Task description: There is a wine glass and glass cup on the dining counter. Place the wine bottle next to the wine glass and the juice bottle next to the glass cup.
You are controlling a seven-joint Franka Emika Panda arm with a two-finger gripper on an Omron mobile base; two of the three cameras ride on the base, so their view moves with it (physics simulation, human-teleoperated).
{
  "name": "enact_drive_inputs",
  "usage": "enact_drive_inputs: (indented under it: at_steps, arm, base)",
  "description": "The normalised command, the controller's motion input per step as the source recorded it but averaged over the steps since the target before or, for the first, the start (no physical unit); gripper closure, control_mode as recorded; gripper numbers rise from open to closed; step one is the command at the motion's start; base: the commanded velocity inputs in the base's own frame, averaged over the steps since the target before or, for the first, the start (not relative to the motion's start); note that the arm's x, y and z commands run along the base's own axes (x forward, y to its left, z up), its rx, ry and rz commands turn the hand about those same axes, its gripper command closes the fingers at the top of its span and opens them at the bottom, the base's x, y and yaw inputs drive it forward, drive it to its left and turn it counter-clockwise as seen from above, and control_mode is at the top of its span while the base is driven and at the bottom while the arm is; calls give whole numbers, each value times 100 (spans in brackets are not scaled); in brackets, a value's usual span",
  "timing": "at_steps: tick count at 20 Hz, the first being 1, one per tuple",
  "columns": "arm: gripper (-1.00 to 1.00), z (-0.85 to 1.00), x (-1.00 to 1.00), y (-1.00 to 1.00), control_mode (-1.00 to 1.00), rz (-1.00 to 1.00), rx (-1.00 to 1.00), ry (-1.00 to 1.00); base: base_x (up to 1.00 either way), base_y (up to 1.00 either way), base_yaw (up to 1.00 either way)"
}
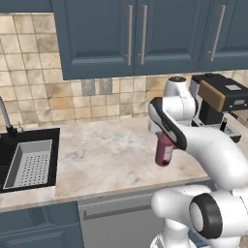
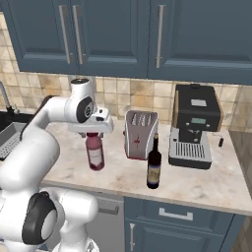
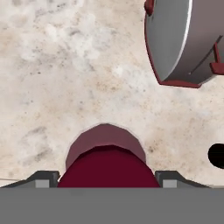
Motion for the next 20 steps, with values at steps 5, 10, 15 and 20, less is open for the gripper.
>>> enact_drive_inputs:
  at_steps: [5,10,15,20]
  arm:
    - [100,47,-30,0,-100,-3,1,1]
    - [100,47,-27,2,-100,-4,10,3]
    - [100,40,-26,5,-100,-1,13,8]
    - [100,34,-29,3,-100,0,7,0]
  base:
    - [0,0,0]
    - [0,0,0]
    - [0,0,0]
    - [0,0,0]
